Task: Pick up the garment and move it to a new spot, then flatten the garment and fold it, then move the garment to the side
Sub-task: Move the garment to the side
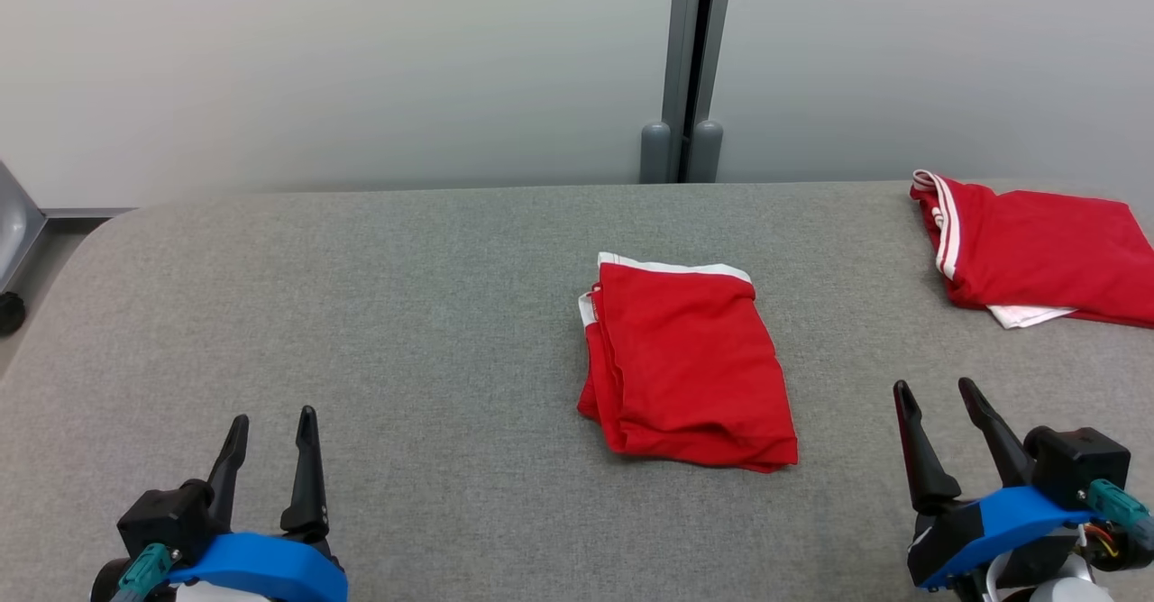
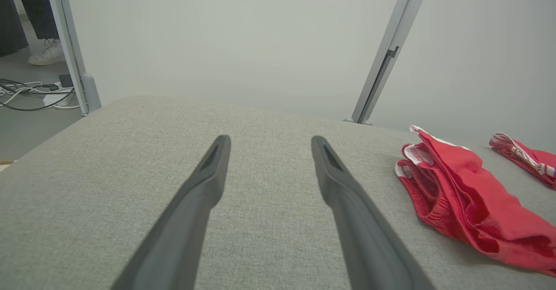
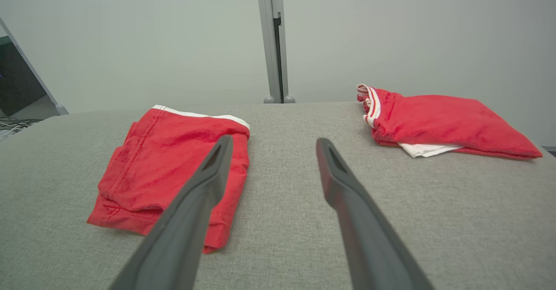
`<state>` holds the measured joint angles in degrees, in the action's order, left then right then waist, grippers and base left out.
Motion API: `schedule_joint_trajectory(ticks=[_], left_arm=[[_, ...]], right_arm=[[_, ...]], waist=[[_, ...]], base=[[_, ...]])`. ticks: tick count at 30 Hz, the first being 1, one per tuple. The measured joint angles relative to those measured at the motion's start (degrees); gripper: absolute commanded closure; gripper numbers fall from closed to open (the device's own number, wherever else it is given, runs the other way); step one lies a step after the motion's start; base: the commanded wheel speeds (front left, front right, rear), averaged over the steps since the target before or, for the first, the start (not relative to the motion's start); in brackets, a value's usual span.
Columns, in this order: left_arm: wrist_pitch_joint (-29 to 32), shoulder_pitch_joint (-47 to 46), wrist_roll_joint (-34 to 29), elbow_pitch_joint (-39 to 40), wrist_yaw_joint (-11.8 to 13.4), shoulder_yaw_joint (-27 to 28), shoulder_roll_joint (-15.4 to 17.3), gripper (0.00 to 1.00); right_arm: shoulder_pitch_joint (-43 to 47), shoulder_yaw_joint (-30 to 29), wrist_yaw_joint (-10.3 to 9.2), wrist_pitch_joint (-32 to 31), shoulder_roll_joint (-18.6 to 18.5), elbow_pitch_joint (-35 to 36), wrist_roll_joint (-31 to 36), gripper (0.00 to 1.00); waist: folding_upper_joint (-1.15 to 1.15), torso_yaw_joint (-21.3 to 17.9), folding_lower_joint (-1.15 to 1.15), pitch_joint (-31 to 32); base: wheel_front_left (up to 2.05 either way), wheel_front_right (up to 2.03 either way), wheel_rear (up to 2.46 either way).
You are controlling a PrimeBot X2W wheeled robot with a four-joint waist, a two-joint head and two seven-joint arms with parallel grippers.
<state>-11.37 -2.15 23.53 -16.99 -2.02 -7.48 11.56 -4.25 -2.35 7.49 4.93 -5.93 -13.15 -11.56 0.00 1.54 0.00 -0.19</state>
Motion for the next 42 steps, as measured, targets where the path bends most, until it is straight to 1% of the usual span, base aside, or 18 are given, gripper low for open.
schedule_joint_trajectory(ticks=[12, 18, 19, 20, 22, 28, 29, 30, 31, 32, 36, 37, 38, 39, 42], left_arm=[[-0.09, -0.01, 0.2, 0.21, 0.22, -0.66, 0.01, 0.0], [-0.35, -0.14, 0.29, 0.34, 0.21, -1.03, -0.05, 0.0], [-0.4, -0.41, 0.27, 0.42, 0.2, -1.29, -0.11, 0.0], [-0.4, -0.41, 0.27, 0.42, 0.2, -1.29, -0.11, 0.0], [-0.42, -0.93, 0.24, 0.56, 0.11, -1.77, -0.19, 0.0], [-0.4, -3.2, -0.32, 1.05, -0.56, -3.33, -0.38, 0.0], [-0.4, -4.31, -0.42, 1.05, -0.89, -4.02, -0.53, 0.0], [-0.4, -4.31, -0.42, 1.05, -0.89, -4.02, -0.53, 0.0], [-0.6, -5.93, -0.78, 0.92, -1.27, -4.81, -0.91, 0.0], [-0.6, -5.93, -0.78, 0.92, -1.27, -4.81, -0.91, 0.0], [-0.88, -7.82, -1.24, 0.44, -2.0, -6.36, -1.49, 0.0], [-0.97, -8.35, -1.41, 0.27, -2.08, -6.86, -1.81, 0.0], [-1.26, -9.28, -1.53, -0.16, -2.57, -7.98, -2.45, 0.0], [-1.26, -9.28, -1.53, -0.16, -2.57, -7.98, -2.45, 0.0], [-1.6, -10.24, -1.57, -1.07, -2.92, -8.79, -3.13, 0.0]], right_arm=[[0.01, 0.01, 0.0, -0.93, 0.11, -0.2, -0.04, 0.0], [-0.96, 0.26, 0.0, -2.83, 0.22, -0.8, -1.04, 0.0], [-2.69, 0.52, 0.0, -5.26, 0.16, -1.52, -1.92, 0.0], [-2.69, 0.52, 0.0, -5.26, 0.16, -1.52, -1.92, 0.0], [-5.22, -0.02, 0.0, -8.1, 0.08, -2.52, -2.13, 0.0], [-14.82, -2.12, 0.0, -22.05, 0.6, -7.11, -3.12, 0.0], [-18.51, -2.76, 0.0, -26.29, 0.81, -9.67, -2.63, 0.0], [-18.51, -2.76, 0.0, -26.29, 0.81, -9.67, -2.63, 0.0], [-22.85, -4.57, -0.01, -31.09, 1.26, -14.38, -1.55, 0.0], [-22.85, -4.57, -0.01, -31.09, 1.26, -14.38, -1.55, 0.0], [-26.75, -6.26, -0.01, -34.12, 1.79, -20.72, 1.65, 0.0], [-27.31, -6.59, 0.0, -34.08, 1.8, -22.05, 2.46, 0.0], [-28.19, -7.92, 0.0, -34.16, 1.52, -25.05, 4.79, 0.0], [-28.19, -7.92, 0.0, -34.16, 1.52, -25.05, 4.79, 0.0], [-28.94, -11.12, -0.01, -34.03, 0.98, -28.67, 7.92, 0.0]], waist=[[0.0, 0.9, 0.0, -0.52], [0.0, 1.53, 0.0, -1.02], [0.0, 1.76, 0.0, -1.42], [0.0, 1.76, 0.0, -1.42], [0.0, 2.11, 0.0, -1.9], [0.0, 3.55, 0.0, -3.87], [0.0, 4.27, 0.0, -4.77], [0.0, 4.27, 0.0, -4.77], [-0.01, 5.54, -0.01, -6.09], [-0.01, 5.54, -0.01, -6.09], [-0.02, 7.64, -0.01, -7.49], [-0.02, 8.25, -0.01, -7.79], [-0.02, 9.48, 0.0, -8.35], [-0.02, 9.48, 0.0, -8.35], [-0.02, 10.97, -0.01, -9.26]], base=[[0.0, 0.0, 0.0], [0.0, 0.0, 0.0], [0.0, 0.0, 0.0], [0.0, 0.0, 0.0], [0.0, 0.0, 0.0], [0.0, 0.0, 0.0], [0.0, 0.0, 0.0], [0.0, 0.0, 0.0], [0.0, 0.0, 0.0], [0.0, 0.0, 0.0], [0.0, 0.0, 0.0], [0.0, 0.0, 0.0], [0.0, 0.0, 0.0], [0.0, 0.0, 0.0], [0.0, 0.0, 0.0]])
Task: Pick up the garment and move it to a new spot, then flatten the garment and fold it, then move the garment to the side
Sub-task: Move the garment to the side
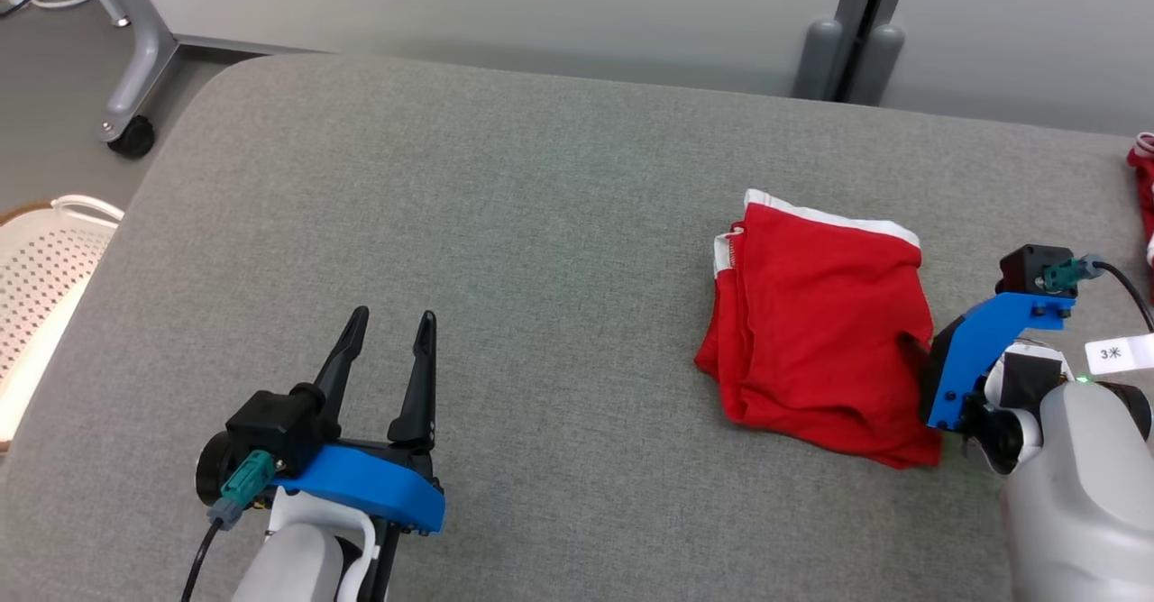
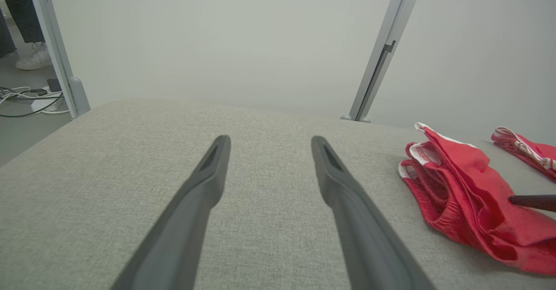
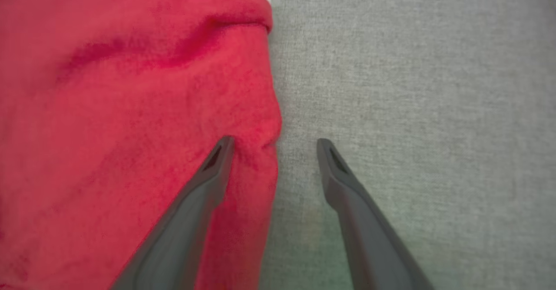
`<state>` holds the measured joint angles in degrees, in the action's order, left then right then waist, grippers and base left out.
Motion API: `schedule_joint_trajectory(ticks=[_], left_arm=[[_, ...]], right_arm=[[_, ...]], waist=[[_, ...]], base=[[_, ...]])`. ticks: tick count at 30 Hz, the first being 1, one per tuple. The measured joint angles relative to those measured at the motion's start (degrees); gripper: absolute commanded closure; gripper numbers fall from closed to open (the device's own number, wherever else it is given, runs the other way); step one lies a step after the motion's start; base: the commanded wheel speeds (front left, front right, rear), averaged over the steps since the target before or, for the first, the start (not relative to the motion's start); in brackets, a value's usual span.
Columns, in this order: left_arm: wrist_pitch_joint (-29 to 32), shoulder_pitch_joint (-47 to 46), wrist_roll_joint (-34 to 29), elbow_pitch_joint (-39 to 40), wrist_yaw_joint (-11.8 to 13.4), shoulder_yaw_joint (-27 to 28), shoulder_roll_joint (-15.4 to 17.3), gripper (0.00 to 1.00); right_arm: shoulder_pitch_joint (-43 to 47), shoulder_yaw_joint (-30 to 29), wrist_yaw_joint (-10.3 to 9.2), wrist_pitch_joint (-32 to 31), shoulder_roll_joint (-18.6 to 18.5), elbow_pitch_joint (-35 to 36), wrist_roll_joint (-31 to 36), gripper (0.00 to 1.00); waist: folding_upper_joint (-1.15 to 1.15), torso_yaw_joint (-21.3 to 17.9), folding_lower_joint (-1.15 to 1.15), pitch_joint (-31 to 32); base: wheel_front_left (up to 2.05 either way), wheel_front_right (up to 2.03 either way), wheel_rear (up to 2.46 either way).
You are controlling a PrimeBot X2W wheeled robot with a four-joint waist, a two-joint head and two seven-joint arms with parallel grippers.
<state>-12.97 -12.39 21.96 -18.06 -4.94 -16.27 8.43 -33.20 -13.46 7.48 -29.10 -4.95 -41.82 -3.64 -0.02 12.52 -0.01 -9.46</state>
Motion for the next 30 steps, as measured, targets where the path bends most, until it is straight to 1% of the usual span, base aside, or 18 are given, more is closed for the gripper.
schedule_joint_trajectory(ticks=[4, 9, 10, 11, 12, 13, 16, 19, 25, 30], left_arm=[[-0.66, -0.93, 0.01, -1.15, -0.49, -0.73, -0.24, 0.0], [-1.26, -1.77, 0.16, -2.13, -0.74, -0.7, -0.16, 0.0], [-1.3, -1.88, 0.2, -2.3, -0.75, -0.68, -0.18, 0.0], [-1.34, -1.97, 0.23, -2.46, -0.76, -0.62, -0.19, 0.0], [-1.36, -2.04, 0.23, -2.6, -0.88, -0.54, -0.19, 0.0], [-1.55, -2.1, 0.24, -2.76, -0.96, -0.45, -0.21, 0.0], [-1.76, -2.47, 0.32, -3.14, -1.0, -0.27, -0.4, 0.0], [-1.85, -2.81, 0.4, -3.25, -1.11, -0.03, -0.48, 0.0], [-2.0, -3.37, 0.82, -2.46, -1.35, 0.71, -1.33, 0.0], [-2.02, -4.45, 0.52, -0.51, -1.68, 1.24, -1.91, 0.0]], right_arm=[[-1.76, -2.77, 0.0, 0.47, 0.52, -3.65, 1.05, 0.0], [-3.67, -2.94, 0.0, 0.99, 0.75, -6.67, 0.25, 0.0], [-4.04, -2.61, -0.03, 0.99, 0.69, -7.13, -0.29, 0.09], [-4.36, -1.85, -0.08, 0.97, 0.64, -7.49, -0.81, 0.39], [-4.72, -1.19, -0.08, 0.94, 0.62, -7.84, -1.46, 0.82], [-5.04, 0.0, -0.08, 0.96, 0.63, -7.99, -2.01, 1.0], [-5.82, 5.08, 0.0, 1.03, -0.22, -7.8, -2.65, 1.0], [-6.93, 10.96, 0.02, 1.14, -2.78, -6.73, -3.03, 1.0], [-13.29, 23.92, 0.02, 1.52, -10.92, -0.2, -5.63, 1.0], [-19.33, 30.39, 0.02, 1.36, -17.96, 4.03, -8.7, 1.0]], waist=[[0.0, 1.32, 0.0, -1.09], [0.01, 1.93, 0.01, -2.13], [0.01, 1.93, 0.01, -2.27], [0.01, 1.9, 0.02, -2.4], [0.02, 1.82, 0.01, -2.55], [0.02, 1.68, 0.01, -2.71], [0.01, 1.17, 0.01, -3.12], [0.01, 0.39, 0.01, -3.5], [0.01, -2.1, 0.0, -4.95], [0.01, -4.91, 0.0, -7.16]], base=[[0.0, 0.0, 0.0], [0.0, 0.0, 0.0], [0.0, 0.0, 0.0], [0.0, 0.0, 0.0], [0.0, 0.0, 0.0], [0.0, 0.0, 0.0], [0.0, 0.0, 0.0], [0.0, 0.0, 0.0], [0.0, 0.0, 0.0], [0.0, 0.0, 0.0]])
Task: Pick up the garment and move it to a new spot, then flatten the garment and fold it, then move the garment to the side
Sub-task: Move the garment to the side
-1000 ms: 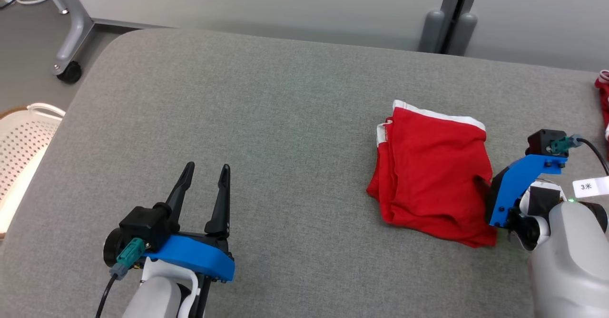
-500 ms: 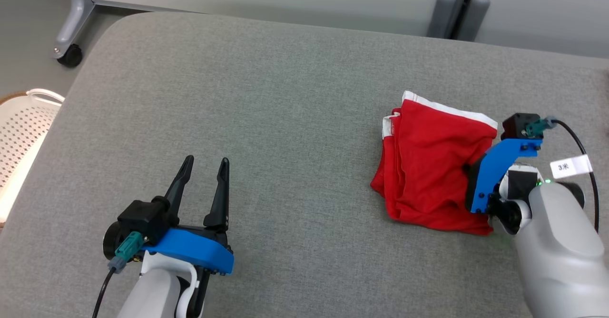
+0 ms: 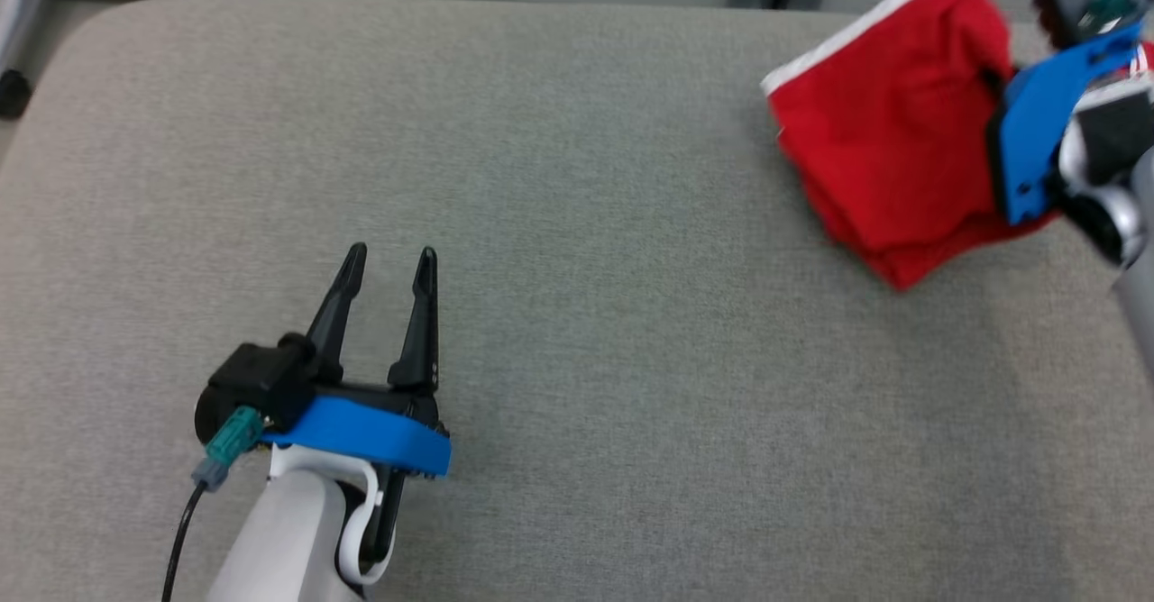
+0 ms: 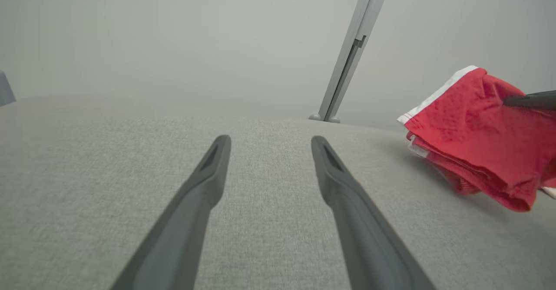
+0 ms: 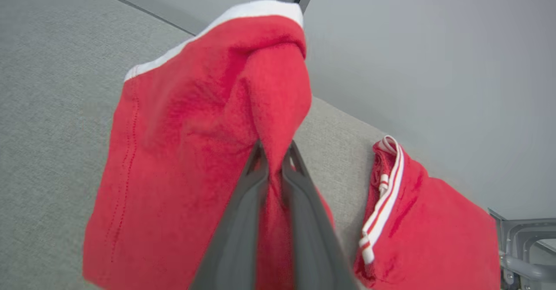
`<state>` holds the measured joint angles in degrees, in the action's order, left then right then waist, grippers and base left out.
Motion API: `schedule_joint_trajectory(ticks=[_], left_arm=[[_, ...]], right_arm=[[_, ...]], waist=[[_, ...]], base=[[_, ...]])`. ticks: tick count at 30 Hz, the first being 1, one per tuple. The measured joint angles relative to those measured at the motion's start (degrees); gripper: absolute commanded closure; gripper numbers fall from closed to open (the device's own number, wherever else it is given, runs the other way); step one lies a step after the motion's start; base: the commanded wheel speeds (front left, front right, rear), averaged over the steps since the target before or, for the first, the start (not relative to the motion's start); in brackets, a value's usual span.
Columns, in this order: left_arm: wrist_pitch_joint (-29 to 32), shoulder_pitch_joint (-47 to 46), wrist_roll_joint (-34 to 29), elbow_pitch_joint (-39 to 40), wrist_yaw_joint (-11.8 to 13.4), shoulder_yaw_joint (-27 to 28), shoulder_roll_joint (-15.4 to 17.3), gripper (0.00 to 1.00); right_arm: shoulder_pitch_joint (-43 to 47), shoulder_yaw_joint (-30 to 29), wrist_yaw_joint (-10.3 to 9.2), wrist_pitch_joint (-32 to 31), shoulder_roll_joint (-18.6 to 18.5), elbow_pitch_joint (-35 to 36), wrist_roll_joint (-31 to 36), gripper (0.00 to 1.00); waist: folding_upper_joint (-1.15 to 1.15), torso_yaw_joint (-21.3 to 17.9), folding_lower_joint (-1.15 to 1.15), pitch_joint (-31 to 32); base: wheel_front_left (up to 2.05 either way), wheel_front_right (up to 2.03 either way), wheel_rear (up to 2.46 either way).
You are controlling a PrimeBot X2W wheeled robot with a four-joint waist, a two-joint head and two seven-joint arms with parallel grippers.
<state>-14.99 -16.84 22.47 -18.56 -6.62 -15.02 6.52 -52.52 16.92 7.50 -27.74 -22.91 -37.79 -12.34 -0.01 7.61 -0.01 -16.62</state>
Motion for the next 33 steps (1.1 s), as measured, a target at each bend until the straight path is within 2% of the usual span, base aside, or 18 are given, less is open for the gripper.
schedule_joint_trajectory(ticks=[6, 12, 15, 20, 24, 30, 31, 32, 33], left_arm=[[0.0, -3.04, -0.73, 2.54, -0.46, 0.01, -1.31, 0.0], [-0.01, -5.47, -1.87, 3.44, -0.51, -0.35, -1.3, 0.0], [-0.01, -6.52, -2.08, 4.15, -0.58, -0.59, -0.68, 0.0], [0.0, -7.41, -2.26, 5.32, -0.59, -1.05, 0.35, 0.0], [0.0, -9.2, -1.98, 7.17, -0.59, -1.9, 1.29, 0.0], [0.0, -11.0, -2.31, 9.71, -0.6, -2.58, 2.96, 0.0], [-0.01, -11.35, -2.33, 9.87, -0.6, -2.67, 3.22, 0.0], [-0.01, -11.62, -2.42, 10.12, -0.6, -2.71, 3.46, 0.0], [-0.01, -11.74, -2.49, 10.46, -0.6, -2.69, 3.7, 0.0]], right_arm=[[-6.12, 2.12, 0.0, -1.23, -6.65, 2.79, -1.23, 1.0], [-7.47, 0.05, 0.0, -1.12, -13.3, 3.9, -1.63, 1.0], [-8.0, -1.51, -0.01, 1.96, -17.55, 3.76, -0.14, 1.0], [-7.8, -3.67, 0.0, 3.96, -19.78, 3.71, 2.46, 1.0], [-7.24, -7.56, 0.0, 5.33, -21.45, 3.76, 5.59, 1.0], [-4.51, -15.08, 0.01, 8.28, -21.91, 3.1, 10.9, 1.0], [-4.16, -16.51, 0.0, 8.44, -21.93, 2.77, 12.03, 0.93], [-3.53, -17.83, 0.0, 9.06, -21.85, 2.75, 13.13, 0.56], [-3.04, -19.28, 0.01, 9.88, -21.47, 2.66, 14.11, 0.0]], waist=[[-0.01, -2.32, -0.01, -4.18], [0.0, -4.2, 0.0, -7.84], [0.0, -5.33, -0.01, -10.53], [0.0, -5.98, 0.0, -13.01], [0.0, -5.99, 0.0, -15.62], [0.0, -5.04, 0.0, -18.64], [0.0, -4.76, 0.0, -18.99], [0.0, -4.5, 0.0, -19.27], [0.0, -4.27, 0.0, -19.51]], base=[[0.0, 0.0, 0.0], [0.0, 0.0, 0.0], [0.0, 0.0, 0.0], [0.0, 0.0, 0.0], [0.0, 0.0, 0.0], [0.0, 0.0, 0.0], [0.0, 0.0, 0.0], [0.0, 0.0, 0.0], [0.0, 0.0, 0.0]])
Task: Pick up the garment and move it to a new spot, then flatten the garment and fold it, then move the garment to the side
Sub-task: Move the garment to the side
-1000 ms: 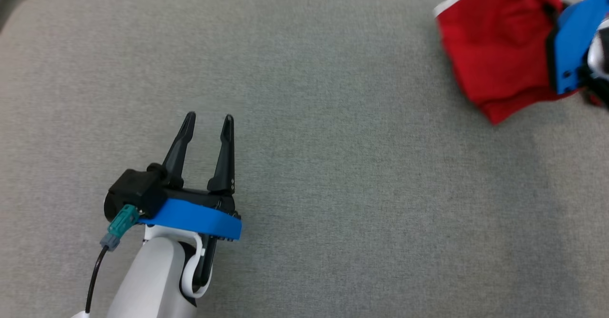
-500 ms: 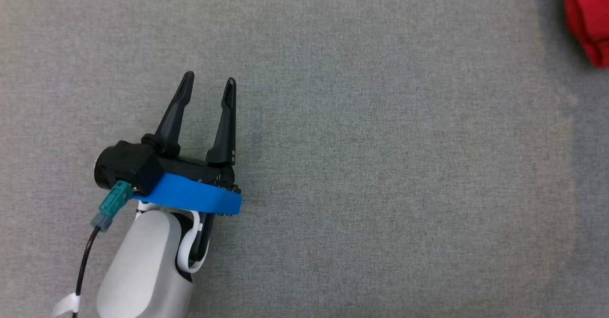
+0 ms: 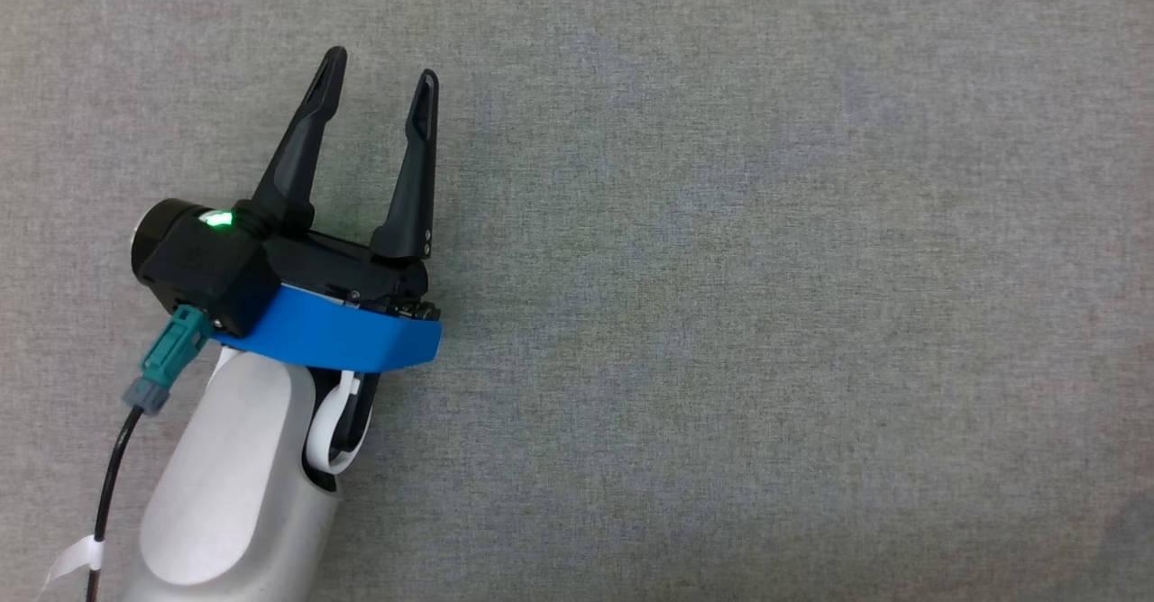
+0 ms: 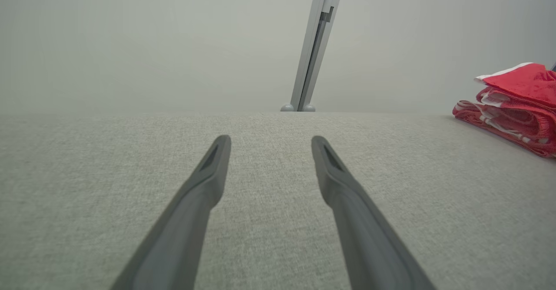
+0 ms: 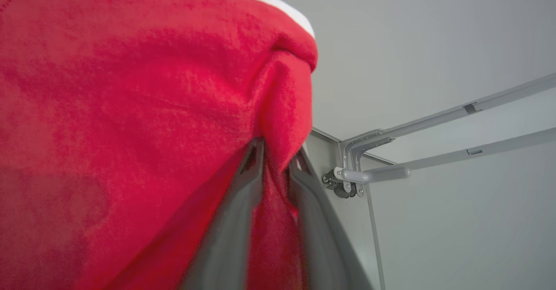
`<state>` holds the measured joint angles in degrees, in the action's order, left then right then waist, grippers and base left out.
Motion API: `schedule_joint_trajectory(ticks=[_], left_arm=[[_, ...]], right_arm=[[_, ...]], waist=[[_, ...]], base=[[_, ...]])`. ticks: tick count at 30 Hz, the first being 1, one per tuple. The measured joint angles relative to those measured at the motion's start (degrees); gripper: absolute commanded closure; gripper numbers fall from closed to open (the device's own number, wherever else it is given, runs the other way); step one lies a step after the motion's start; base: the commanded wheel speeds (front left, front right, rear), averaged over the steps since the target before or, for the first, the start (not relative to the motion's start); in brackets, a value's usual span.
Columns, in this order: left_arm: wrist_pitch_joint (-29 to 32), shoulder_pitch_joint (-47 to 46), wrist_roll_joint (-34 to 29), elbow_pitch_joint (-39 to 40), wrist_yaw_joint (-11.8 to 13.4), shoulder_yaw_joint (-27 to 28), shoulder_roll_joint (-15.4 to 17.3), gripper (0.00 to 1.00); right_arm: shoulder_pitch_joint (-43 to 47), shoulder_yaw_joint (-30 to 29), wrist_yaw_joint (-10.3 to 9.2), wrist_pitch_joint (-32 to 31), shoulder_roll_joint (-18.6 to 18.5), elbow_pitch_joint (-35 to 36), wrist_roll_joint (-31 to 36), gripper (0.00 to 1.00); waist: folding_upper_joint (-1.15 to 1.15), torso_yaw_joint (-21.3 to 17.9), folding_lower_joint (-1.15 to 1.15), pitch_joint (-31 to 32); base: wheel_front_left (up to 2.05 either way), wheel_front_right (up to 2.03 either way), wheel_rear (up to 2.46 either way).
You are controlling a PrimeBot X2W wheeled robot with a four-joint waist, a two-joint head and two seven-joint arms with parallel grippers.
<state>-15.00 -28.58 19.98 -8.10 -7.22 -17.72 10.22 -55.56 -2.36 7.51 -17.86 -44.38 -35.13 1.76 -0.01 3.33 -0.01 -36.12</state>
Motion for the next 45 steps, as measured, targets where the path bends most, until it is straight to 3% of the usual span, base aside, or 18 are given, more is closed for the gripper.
schedule_joint_trajectory(ticks=[4, 10, 17, 23, 34, 45], left_arm=[[0.01, -0.01, -0.24, 0.47, 0.0, -0.02, 0.6, 0.0], [0.01, 0.97, 0.38, -1.05, 0.02, -0.11, 0.55, 0.0], [0.01, 5.02, 1.25, -4.6, 0.51, 0.33, -0.48, 0.0], [0.0, 10.79, 1.79, -5.78, 0.59, 2.35, -0.49, 0.0], [0.0, 21.23, 2.71, -7.16, 1.89, 7.06, -0.43, 0.0], [0.0, 27.22, 2.7, -9.43, 2.75, 10.4, -0.54, 0.0]], right_arm=[[1.44, -5.3, -0.01, 2.45, 2.63, -0.79, 3.65, 0.0], [3.41, -6.27, -0.01, 9.58, 6.57, -0.4, 6.3, 0.0], [7.64, -7.25, -0.01, 17.66, 14.57, -1.81, 0.48, 0.0], [17.18, -7.69, -0.01, 24.05, 23.76, 3.37, -5.54, 0.0], [38.47, -2.8, -0.02, 23.47, 32.65, 17.61, -10.68, 0.0], [50.85, -0.93, -0.02, 23.42, 38.95, 23.61, -11.32, 0.0]], waist=[[0.0, 0.71, -0.01, -0.04], [0.02, 1.28, 0.01, 2.81], [0.02, 2.18, 0.01, 10.12], [0.03, 2.06, 0.02, 17.83], [0.04, -0.12, 0.03, 28.41], [0.03, -1.92, 0.02, 35.34]], base=[[0.0, 0.0, 0.0], [0.0, 0.0, 0.0], [0.0, 0.0, 0.0], [0.0, 0.0, 0.0], [0.0, 0.0, 0.0], [0.0, 0.0, 0.0]])
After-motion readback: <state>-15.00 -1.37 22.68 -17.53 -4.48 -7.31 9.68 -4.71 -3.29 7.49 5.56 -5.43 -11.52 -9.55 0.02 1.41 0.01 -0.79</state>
